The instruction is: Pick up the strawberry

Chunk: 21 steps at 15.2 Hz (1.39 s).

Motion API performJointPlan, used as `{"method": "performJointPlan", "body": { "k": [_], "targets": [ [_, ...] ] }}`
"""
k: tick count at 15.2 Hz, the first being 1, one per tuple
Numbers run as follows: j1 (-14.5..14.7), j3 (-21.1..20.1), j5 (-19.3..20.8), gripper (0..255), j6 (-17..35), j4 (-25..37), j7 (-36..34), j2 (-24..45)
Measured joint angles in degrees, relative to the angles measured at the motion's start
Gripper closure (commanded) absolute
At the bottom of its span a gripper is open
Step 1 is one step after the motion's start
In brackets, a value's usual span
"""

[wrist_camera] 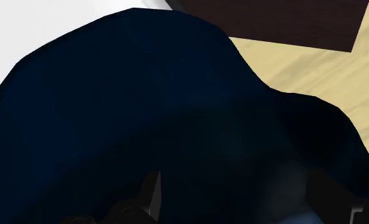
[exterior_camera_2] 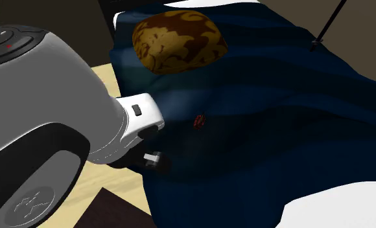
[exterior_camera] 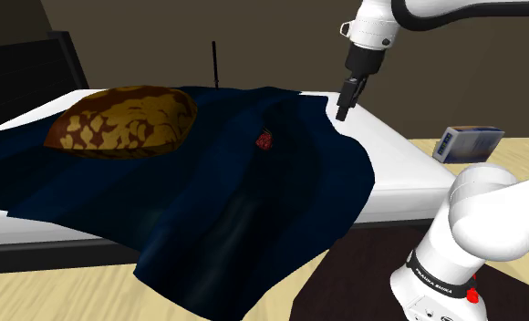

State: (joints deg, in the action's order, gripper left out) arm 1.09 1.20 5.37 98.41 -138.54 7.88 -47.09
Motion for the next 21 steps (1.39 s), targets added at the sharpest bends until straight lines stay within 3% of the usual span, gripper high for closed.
{"method": "performJointPlan", "body": {
  "k": [2, 9, 21],
  "targets": [
    [-0.09, -0.04, -0.02, 0, 0.51, 0.56, -0.28, 1.17],
    [-1.23, -0.37, -0.14, 0, 7.7, 7.41, -4.14, 16.83],
    [-2.68, -0.45, -0.35, 0, 12.09, 28.98, -10.79, 45.71]
  ]
}}
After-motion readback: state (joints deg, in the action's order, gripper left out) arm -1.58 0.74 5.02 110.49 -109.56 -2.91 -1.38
